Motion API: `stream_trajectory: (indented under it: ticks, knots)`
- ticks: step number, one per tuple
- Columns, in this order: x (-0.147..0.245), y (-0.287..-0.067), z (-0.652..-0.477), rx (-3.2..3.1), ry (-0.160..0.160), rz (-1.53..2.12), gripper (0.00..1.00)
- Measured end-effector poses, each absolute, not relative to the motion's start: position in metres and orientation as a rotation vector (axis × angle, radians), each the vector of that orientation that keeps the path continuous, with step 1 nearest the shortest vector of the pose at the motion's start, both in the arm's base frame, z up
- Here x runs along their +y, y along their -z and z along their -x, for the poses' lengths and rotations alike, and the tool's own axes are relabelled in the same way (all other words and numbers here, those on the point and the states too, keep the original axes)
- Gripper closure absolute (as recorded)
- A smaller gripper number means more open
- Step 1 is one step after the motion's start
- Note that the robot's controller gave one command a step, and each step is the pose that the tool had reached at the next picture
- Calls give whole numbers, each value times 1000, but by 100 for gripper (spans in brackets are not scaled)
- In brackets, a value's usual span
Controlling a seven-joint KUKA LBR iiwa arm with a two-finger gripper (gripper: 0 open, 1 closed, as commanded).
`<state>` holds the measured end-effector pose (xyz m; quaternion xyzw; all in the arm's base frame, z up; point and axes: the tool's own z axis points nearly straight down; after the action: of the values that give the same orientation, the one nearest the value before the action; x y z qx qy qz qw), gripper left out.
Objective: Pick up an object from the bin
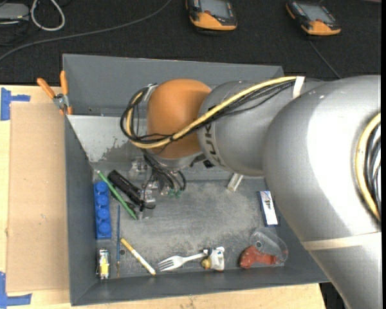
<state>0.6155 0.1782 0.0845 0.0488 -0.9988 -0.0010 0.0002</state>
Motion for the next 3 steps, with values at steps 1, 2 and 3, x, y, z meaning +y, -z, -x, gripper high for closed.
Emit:
stream_trajectory:
  ticks: [1,2,3]
  knots:
    - [199,-108,-604,-3140,-1,90,0]
    - [217,-103,-607,-3140,2,-12,0]
    - [212,-73,-610,-3117,1,385,0]
